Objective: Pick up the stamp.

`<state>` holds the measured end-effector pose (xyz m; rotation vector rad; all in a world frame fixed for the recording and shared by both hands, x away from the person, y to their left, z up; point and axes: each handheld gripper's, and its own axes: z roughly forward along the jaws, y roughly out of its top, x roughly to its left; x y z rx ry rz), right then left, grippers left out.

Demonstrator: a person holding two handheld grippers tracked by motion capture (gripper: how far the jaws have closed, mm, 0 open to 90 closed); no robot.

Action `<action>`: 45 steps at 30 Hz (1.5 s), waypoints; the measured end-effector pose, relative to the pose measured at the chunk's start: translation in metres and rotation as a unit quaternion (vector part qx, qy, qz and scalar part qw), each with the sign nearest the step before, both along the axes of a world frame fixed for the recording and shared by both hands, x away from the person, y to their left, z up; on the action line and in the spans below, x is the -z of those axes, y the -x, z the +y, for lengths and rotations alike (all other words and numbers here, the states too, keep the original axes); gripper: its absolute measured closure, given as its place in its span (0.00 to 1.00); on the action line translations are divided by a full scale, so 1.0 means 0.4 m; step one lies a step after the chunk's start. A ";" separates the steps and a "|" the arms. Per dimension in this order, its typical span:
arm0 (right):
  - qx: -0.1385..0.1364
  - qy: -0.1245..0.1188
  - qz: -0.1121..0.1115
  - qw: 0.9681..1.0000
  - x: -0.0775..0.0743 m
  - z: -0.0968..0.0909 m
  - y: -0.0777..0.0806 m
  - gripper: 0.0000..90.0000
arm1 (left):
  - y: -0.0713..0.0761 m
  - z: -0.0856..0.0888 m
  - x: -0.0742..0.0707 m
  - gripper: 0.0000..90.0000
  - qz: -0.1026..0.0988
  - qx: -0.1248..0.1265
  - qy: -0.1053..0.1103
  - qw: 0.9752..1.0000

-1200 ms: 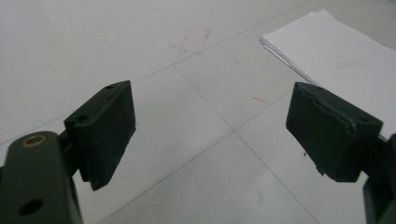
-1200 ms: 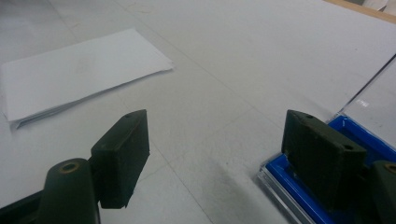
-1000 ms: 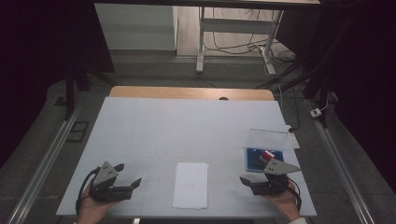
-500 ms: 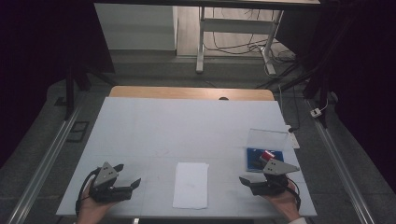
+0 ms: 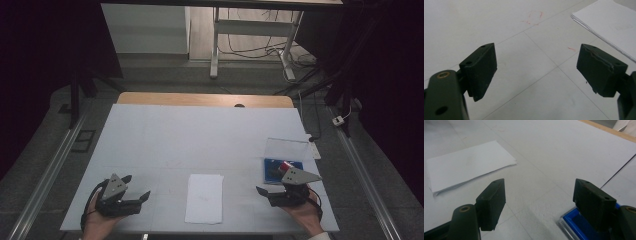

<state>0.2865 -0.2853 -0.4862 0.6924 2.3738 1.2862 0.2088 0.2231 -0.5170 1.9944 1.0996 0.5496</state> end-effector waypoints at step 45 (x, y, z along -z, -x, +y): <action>0.103 0.054 0.017 0.993 -0.138 -0.142 -0.092 0.29 | -0.009 0.007 0.009 0.19 -0.005 -0.008 -0.017 1.000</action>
